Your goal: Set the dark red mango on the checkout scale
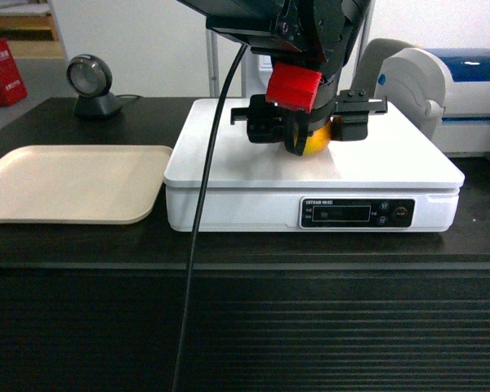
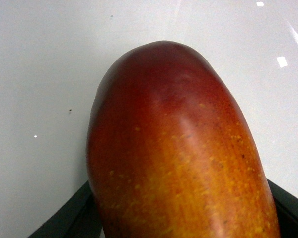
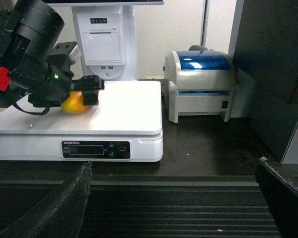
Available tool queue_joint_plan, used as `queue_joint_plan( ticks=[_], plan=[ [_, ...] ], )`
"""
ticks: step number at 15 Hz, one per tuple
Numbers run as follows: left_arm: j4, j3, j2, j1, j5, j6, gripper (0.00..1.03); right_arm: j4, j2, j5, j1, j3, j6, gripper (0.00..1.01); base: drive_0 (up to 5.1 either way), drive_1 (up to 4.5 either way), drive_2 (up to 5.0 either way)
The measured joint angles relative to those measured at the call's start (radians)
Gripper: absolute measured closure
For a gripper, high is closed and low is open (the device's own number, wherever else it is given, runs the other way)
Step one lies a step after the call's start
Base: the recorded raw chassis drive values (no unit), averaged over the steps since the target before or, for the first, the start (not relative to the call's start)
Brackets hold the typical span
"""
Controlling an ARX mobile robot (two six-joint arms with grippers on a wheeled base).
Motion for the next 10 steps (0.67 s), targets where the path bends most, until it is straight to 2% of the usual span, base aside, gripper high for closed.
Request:
queue_joint_plan(
  ticks=[2,3,5,10],
  plan=[
    [0.031,-0.018,-0.007,-0.001,0.021,0.014,0.08,0.0,0.0,0.0,0.0,0.0,0.0,0.03,0.0,0.0,0.0],
    [0.049,-0.036,-0.016,-0.003,0.022,0.026,0.03,0.0,0.0,0.0,0.0,0.0,0.0,0.03,0.0,0.0,0.0],
    [0.097,-0.085,-0.051,-0.003,0.018,0.071,0.05,0.0,0.0,0.0,0.0,0.0,0.0,0.03,0.0,0.0,0.0],
    [0.249,-0.251,-0.268,-0.014,0.051,0.195,0.05,0.0,0.0,0.0,0.0,0.0,0.0,0.03,0.0,0.0,0.0]
  ],
)
